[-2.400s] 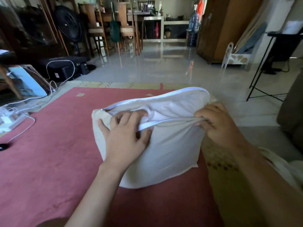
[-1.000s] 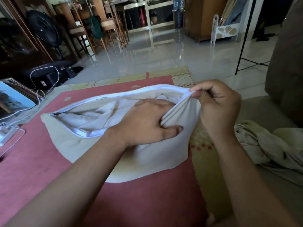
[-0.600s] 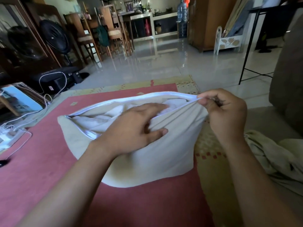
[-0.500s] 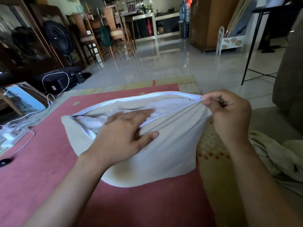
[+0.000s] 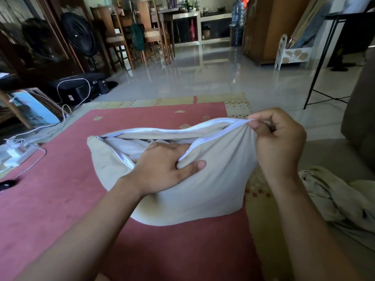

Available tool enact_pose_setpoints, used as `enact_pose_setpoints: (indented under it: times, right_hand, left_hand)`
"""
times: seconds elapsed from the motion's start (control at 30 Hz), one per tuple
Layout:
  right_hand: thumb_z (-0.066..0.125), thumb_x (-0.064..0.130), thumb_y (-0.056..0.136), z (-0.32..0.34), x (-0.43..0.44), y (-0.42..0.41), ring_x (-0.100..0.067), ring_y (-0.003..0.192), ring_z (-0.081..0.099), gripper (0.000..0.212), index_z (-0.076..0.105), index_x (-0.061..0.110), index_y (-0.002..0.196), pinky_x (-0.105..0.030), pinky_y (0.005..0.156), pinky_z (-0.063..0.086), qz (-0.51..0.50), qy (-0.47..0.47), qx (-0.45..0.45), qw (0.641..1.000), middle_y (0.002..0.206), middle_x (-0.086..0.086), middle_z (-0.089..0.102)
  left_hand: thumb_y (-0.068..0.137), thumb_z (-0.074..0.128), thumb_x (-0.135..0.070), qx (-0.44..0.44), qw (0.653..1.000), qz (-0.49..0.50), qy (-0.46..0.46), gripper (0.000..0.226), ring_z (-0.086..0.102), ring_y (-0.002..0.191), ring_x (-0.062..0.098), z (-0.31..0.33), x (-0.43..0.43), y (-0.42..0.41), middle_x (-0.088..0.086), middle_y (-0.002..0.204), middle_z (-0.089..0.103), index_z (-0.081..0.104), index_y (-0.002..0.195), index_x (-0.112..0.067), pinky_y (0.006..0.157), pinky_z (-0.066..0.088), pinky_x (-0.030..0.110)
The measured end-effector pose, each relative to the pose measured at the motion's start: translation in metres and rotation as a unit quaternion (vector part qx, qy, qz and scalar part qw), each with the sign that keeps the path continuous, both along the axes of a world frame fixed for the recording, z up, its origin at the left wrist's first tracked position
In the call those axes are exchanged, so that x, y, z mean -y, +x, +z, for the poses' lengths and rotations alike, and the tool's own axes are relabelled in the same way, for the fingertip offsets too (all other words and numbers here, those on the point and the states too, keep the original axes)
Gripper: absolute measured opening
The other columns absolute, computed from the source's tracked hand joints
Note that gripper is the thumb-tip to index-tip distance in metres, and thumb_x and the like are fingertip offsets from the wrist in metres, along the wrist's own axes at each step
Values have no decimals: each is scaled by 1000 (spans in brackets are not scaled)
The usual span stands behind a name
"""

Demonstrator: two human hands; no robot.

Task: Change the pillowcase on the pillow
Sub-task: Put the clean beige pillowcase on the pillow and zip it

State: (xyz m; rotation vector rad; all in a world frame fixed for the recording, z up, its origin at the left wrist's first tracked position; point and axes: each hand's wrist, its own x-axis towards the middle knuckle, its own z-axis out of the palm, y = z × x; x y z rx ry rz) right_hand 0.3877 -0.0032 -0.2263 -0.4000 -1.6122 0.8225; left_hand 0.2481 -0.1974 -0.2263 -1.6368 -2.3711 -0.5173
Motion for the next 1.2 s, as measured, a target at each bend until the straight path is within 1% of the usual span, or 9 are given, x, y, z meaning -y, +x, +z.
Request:
enact_pose_setpoints:
  times: [0.13,0.3,0.47,0.63,0.8,0.9,1.0,1.13,1.2]
  right_hand:
    - [65,14,90,-1,6,-3,-5,84,63,13,71,25,91,-16,79,45,-12,1,38,999,89,8,71]
    - [48,49,97,-9,30,-6,-35,112,54,36,60,26,122,-56,98,37,-154,115,224,955,126,-11,59]
    - [38,69,92,-13,105,-29,-54,147,6,60,53,34,138,-79,107,2,-78,287,352,888,161,-15,24]
    - [45,69,89,-15,160,-69,-29,143,36,58,53,34,134,-64,106,28,82,418,366,828,151,8,44]
    - [45,65,90,-2,170,-87,-13,120,57,47,54,41,129,-46,90,40,86,385,394,830,131,19,58]
    - [37,70,90,3,171,-96,-12,110,62,54,48,46,137,-43,85,43,62,388,420,818,121,22,64]
    - [40,69,90,1,171,-105,-16,100,65,48,56,47,130,-42,81,44,43,394,422,816,114,21,66]
    - [39,67,92,-5,178,-118,-18,95,63,38,65,45,109,-41,80,41,33,418,440,794,106,19,65]
    - [35,66,94,-7,182,-125,-17,97,61,42,68,41,101,-41,81,39,28,424,450,785,105,19,64]
  left_hand:
    - [94,39,-70,-2,1000,14,-16,66,44,130,-3,8,33,-10,-23,135,53,26,152,-41,124,9,41]
    - [86,50,-68,-62,985,147,65,70,40,138,11,1,109,-26,-12,141,46,39,146,-35,117,2,67]
    - [74,68,-52,55,969,124,205,47,32,140,17,-19,153,-50,-5,142,38,56,118,-40,117,25,49]
    - [64,82,-42,221,911,83,338,31,39,141,12,-29,155,-65,4,143,45,60,84,-32,110,36,33]
    - [85,69,-5,344,775,42,529,31,66,83,21,-17,155,-83,-3,77,63,43,76,-19,76,53,35]
    - [85,68,-14,380,780,-5,498,22,70,92,28,-17,163,-96,3,91,76,52,100,-19,87,54,36]
    - [82,80,-27,435,780,-63,445,52,64,119,25,-34,173,-107,14,126,68,55,126,-16,100,50,32]
    - [81,78,-14,442,774,16,453,10,60,74,13,-54,159,-113,-2,79,69,72,82,-22,67,48,25]
    - [81,75,-19,437,739,66,508,20,47,62,12,-56,149,-117,-4,63,56,61,67,-19,57,38,26]
